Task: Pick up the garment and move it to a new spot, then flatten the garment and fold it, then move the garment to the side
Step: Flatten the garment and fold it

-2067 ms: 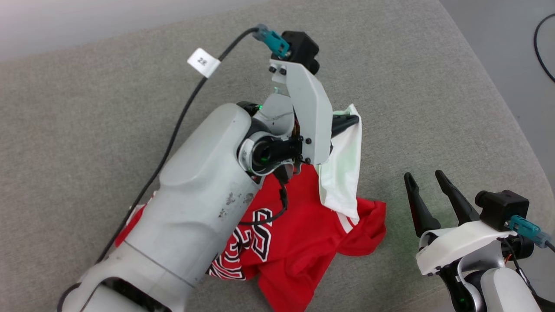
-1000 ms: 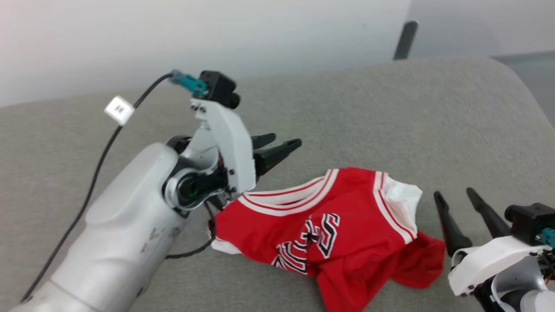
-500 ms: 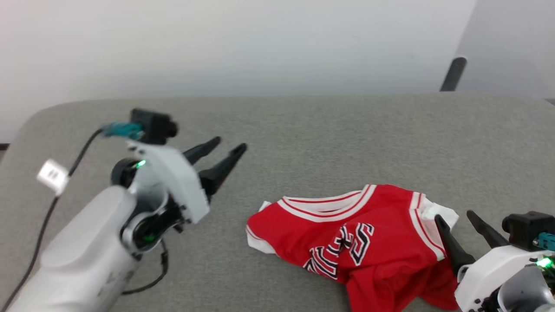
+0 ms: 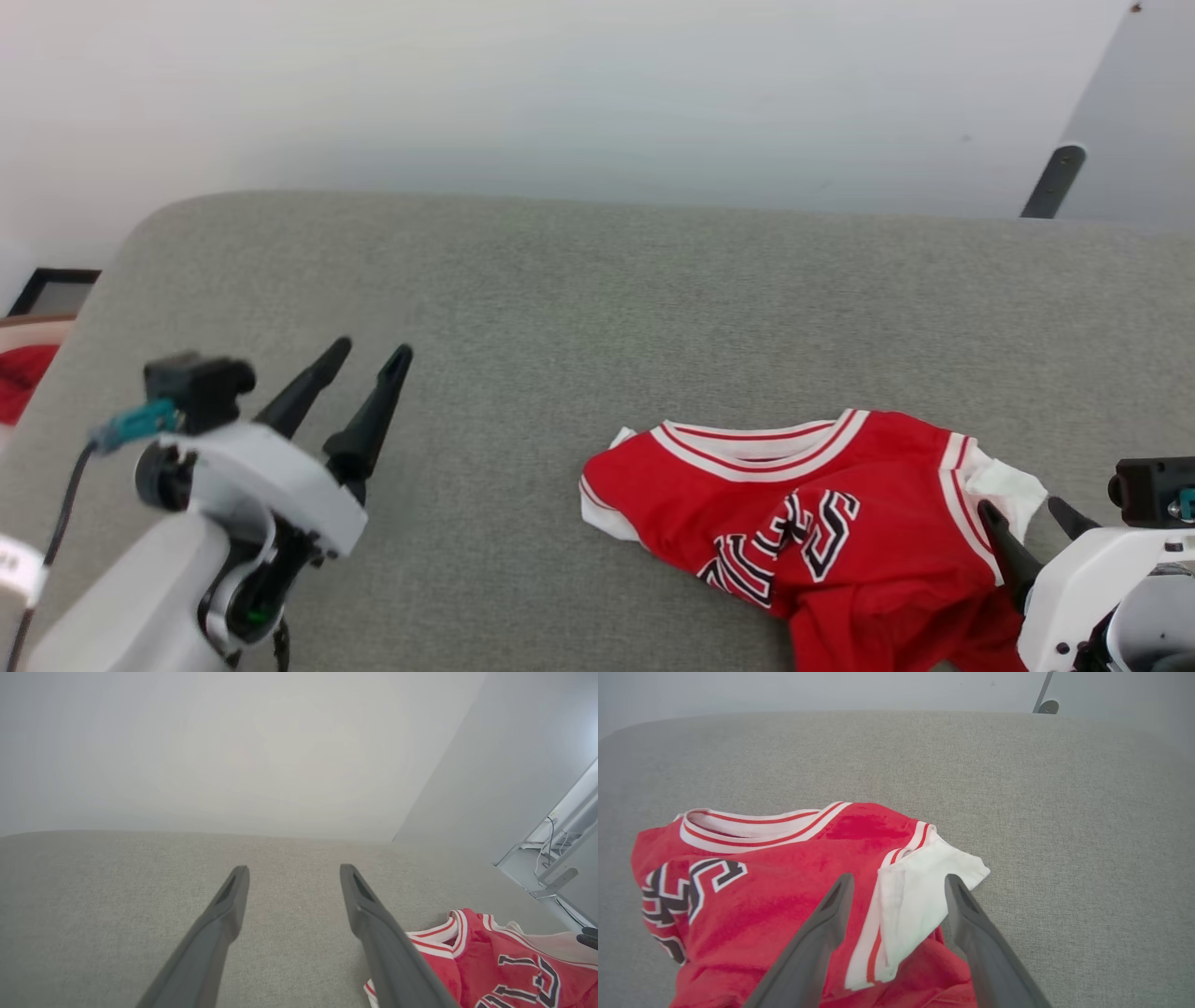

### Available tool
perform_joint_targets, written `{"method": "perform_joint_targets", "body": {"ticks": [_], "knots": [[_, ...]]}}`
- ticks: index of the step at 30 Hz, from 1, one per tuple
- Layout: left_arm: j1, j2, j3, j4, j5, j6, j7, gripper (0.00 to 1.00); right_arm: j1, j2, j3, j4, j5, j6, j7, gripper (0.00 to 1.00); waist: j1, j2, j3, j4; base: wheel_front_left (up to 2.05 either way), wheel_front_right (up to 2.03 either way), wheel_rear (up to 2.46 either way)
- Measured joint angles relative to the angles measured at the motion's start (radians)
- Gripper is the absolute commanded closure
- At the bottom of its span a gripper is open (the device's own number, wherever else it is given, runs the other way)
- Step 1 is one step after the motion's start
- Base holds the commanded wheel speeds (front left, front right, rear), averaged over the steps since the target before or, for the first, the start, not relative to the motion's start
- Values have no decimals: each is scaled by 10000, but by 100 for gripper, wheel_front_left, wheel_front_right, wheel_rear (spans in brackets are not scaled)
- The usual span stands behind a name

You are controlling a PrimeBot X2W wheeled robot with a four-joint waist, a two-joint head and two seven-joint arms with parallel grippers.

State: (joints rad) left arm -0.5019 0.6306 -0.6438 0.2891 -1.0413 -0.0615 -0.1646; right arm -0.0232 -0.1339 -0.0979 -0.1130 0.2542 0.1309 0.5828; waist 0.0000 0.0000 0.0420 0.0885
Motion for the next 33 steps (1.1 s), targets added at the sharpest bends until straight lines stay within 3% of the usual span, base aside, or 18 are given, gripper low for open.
{"method": "perform_joint_targets", "body": {"ticks": [7, 8, 9, 10, 11, 12, 18, 22, 33], "knots": [[796, 109, 265, -226, -44, 265, -564, 0, -285, 215, -437, 44, -267, -2, 1016, 0, 0, 0, 167, 282, 0, 0, 0], [916, 109, 324, -268, -48, 280, -616, 0, -365, 257, -512, 96, -268, -2, 1164, 4, 0, 0, 203, 314, 0, 0, 0], [1019, 94, 399, -320, -65, 318, -685, 0, -417, 263, -548, 157, -288, -4, 1308, 42, 0, 0, 234, 347, 0, 0, 0], [1120, 77, 468, -364, -73, 341, -727, 0, -470, 278, -579, 217, -328, -2, 1407, 60, 0, 0, 262, 378, 0, 0, 0], [1234, 63, 560, -401, -73, 364, -777, 0, -513, 301, -621, 267, -357, -2, 1467, 89, 0, 0, 293, 407, 0, 0, 0], [1356, 59, 635, -420, -69, 431, -826, 0, -553, 334, -650, 322, -355, -2, 1536, 100, 0, 0, 323, 433, 0, 0, 0], [2124, 4, 1239, -460, 291, 717, -953, 0, -740, 439, -825, 512, -418, -2, 1760, 100, 0, -1, 466, 539, 0, 0, 0], [2631, -244, 2263, -696, 907, 777, -963, 0, -873, 391, -936, 418, -416, -2, 1894, 100, 0, 0, 507, 525, 0, 0, 0], [4192, -1356, 4671, -1135, 2732, 163, -989, 0, -991, 36, -1419, 25, -353, -2, 2178, 100, 0, 0, 275, 358, 0, 0, 0]]}}
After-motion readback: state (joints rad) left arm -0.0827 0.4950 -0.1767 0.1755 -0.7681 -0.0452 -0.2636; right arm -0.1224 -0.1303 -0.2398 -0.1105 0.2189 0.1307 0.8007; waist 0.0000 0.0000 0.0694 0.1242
